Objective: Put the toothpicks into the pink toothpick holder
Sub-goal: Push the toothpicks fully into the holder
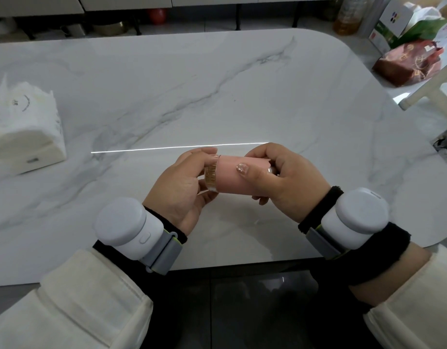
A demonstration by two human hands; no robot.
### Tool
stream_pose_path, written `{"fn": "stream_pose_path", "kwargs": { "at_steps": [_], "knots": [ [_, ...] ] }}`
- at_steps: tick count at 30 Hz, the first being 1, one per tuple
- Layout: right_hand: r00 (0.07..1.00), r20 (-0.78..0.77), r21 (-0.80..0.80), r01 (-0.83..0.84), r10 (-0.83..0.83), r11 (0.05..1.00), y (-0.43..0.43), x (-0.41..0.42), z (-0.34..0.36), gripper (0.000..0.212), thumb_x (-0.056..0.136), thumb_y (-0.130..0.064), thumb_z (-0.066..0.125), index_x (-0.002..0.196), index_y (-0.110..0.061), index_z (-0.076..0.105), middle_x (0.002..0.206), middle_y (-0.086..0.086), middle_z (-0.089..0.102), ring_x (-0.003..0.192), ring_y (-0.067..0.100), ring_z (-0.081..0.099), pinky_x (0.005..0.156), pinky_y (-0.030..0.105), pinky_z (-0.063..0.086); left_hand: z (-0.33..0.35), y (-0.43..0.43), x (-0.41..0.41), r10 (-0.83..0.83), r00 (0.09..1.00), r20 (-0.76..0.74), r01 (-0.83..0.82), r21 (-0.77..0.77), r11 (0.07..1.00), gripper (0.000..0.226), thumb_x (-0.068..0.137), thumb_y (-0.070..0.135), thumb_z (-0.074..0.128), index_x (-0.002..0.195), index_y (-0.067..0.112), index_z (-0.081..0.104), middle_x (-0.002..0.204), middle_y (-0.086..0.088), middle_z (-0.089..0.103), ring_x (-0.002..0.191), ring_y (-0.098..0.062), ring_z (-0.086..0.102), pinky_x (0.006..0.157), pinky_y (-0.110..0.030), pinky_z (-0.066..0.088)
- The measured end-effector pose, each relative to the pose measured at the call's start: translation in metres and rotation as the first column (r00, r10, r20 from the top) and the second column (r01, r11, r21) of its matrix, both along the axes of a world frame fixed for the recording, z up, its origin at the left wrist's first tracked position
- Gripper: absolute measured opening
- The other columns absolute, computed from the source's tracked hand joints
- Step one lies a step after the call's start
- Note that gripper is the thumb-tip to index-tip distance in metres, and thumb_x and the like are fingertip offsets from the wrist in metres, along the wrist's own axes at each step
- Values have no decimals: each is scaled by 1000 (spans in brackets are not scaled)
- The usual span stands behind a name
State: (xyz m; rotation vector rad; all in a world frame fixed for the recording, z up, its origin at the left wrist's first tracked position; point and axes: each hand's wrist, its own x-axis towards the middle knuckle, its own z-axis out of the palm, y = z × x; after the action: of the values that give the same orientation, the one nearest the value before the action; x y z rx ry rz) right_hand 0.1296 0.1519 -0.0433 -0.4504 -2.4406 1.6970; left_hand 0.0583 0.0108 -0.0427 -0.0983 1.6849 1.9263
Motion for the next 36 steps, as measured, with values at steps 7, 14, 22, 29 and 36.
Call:
{"fn": "stream_pose_path", "kwargs": {
  "at_steps": [7,14,22,29,36],
  "knots": [
    [1000,-4,0,-2,2,1000,0,0,0,17,78,-38,65,86,-24,60,69,4,64,48,4,60,47,16,47,2,0,-1,-10,1000,-3,10,43,999,28,80,10,45,100,19,64,88,-5,57,69,-17,52,64,-28,44],
    [1000,-10,-3,0,0,1000,1,0,0,16,79,-38,64,87,-24,60,68,3,63,47,3,60,47,15,46,5,2,0,-10,1000,19,8,94,996,24,80,21,48,98,15,64,83,-3,60,73,-19,53,69,-30,44],
    [1000,-8,7,-9,9,1000,1,1,1,19,78,-39,65,88,-23,60,71,4,63,47,3,59,48,15,47,-3,3,3,-92,996,-4,91,-97,991,42,81,56,49,88,18,64,77,-1,63,69,-17,59,63,-29,45],
    [1000,-2,3,-17,17,1000,1,0,1,19,77,-40,65,87,-25,60,71,4,63,48,3,59,47,15,47,-3,3,3,-110,994,21,112,-103,988,52,81,58,47,102,12,61,74,-4,57,53,-14,51,48,-21,43],
    [1000,5,16,-16,16,1000,2,0,-1,18,78,-40,65,87,-26,60,71,3,63,49,4,60,48,17,48,-6,3,2,-89,996,-2,89,-40,995,44,85,50,48,97,10,60,78,-6,59,57,-12,54,52,-20,47]
  ]
}}
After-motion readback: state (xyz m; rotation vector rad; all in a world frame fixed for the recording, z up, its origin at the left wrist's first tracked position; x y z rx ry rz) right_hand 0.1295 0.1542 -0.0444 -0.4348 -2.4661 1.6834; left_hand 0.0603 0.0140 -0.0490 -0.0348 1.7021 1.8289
